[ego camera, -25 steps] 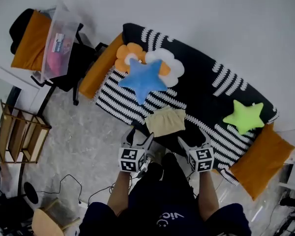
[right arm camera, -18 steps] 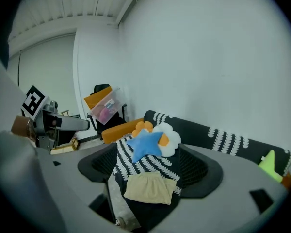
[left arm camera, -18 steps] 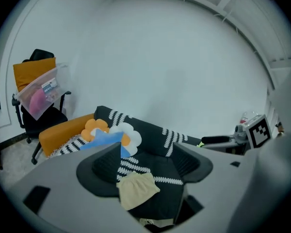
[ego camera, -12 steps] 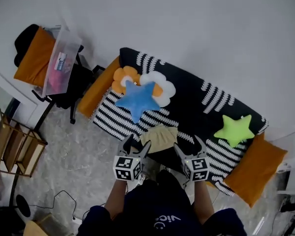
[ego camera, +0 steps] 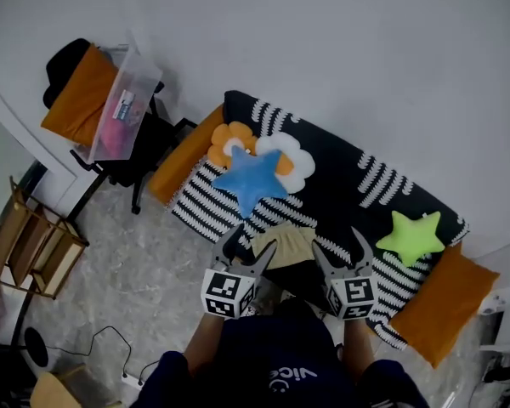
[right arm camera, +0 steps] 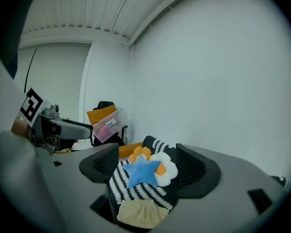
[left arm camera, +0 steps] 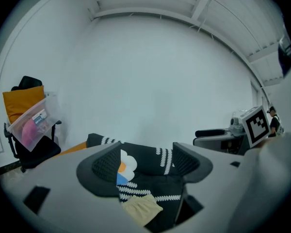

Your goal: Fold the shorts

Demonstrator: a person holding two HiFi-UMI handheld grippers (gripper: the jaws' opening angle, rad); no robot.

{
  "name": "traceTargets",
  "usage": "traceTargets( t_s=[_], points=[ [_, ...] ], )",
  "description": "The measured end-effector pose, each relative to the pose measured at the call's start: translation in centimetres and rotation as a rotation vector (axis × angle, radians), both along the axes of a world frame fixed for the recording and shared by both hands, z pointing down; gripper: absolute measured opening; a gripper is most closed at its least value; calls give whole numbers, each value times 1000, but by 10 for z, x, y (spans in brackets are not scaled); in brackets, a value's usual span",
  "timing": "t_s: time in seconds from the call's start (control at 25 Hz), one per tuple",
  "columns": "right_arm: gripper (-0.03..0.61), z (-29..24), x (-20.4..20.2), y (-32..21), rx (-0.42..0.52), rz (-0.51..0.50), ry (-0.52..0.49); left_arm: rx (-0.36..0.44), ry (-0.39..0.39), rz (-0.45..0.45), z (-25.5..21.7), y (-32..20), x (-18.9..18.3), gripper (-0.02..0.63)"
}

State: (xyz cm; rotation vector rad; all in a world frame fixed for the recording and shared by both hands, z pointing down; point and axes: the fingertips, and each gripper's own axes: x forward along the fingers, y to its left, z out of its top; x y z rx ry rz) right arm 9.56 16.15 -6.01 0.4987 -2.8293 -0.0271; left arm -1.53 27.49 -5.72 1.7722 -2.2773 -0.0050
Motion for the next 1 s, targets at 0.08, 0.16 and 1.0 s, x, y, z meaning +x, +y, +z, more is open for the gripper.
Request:
traceTargets(
  t_s=[0.08,0.16,1.0],
  points=[
    [371,-16,-3,1,18,-2,-30,35,-27,-19,-13,3,-6,328],
    [371,-30,-2,0,30,4,-62,60,-38,-36,-25,5,-14,328],
    [9,-51,2,1,97,78,-178,130,-97,-109,-47,26,-31,2]
  ],
)
